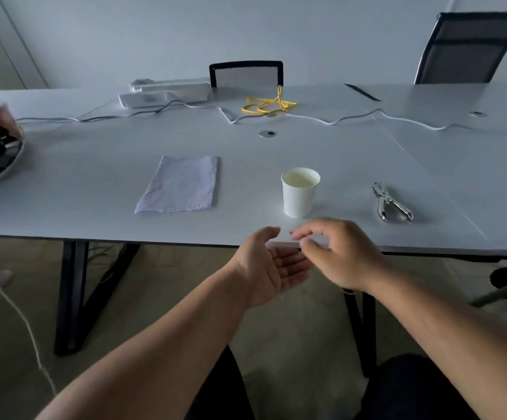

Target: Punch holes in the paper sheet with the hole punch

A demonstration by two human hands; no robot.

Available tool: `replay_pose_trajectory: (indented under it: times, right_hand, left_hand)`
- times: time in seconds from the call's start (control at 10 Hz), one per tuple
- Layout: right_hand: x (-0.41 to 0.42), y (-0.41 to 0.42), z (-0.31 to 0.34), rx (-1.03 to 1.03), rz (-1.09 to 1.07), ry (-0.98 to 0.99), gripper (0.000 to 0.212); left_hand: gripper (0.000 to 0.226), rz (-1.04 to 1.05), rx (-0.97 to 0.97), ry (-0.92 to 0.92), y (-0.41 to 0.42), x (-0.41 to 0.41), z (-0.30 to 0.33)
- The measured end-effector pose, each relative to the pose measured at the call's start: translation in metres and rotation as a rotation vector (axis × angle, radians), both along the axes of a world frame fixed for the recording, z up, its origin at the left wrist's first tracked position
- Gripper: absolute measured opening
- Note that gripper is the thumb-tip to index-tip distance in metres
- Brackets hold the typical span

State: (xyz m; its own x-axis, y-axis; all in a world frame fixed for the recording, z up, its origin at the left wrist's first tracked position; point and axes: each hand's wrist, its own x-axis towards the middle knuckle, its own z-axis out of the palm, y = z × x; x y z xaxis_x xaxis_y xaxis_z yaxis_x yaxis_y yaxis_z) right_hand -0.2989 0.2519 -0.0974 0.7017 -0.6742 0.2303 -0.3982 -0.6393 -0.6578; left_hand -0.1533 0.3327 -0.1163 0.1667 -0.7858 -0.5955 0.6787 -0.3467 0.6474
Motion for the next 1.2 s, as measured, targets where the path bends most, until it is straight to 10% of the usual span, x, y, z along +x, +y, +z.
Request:
replay_pose_trajectory:
  times: [0.2, 0.4, 0.6, 0.7, 1.0, 1.2]
  right_hand:
    - [-0.017, -0.025, -0.025, -0.219, -0.198, 0.458, 0.079]
    - [-0.018, 0.000, -0.001, 0.340, 0.149, -0.061, 0.041]
    - [-0.006, -0.074, 0.029, 0.628, -0.226, -0.468, 0.024]
    - [0.003, -0.089, -0.002, 0.621, -0.282, -0.388, 0.018]
    - [-0.001, -0.107, -0.019, 0.608, -0.296, -0.442, 0.015]
    - [0.002, -0.114, -0.034, 0.521, -0.264, -0.367, 0.025]
  left_hand:
    - [0.064, -0.002, 0.004, 0.030, -0.002, -0.011, 0.004]
    - [0.061, -0.113, -0.097, 0.078, -0.002, -0.019, 0.011]
    - [0.049, 0.115, -0.280, 0.104, -0.023, 0.004, 0.071]
    - [0.047, 0.203, -0.402, -0.013, -0.048, 0.019, 0.102]
    - [0.059, -0.202, -0.435, -1.484, -0.087, 0.044, 0.096]
    - [0.035, -0.233, -0.517, -1.352, -0.087, 0.049, 0.084]
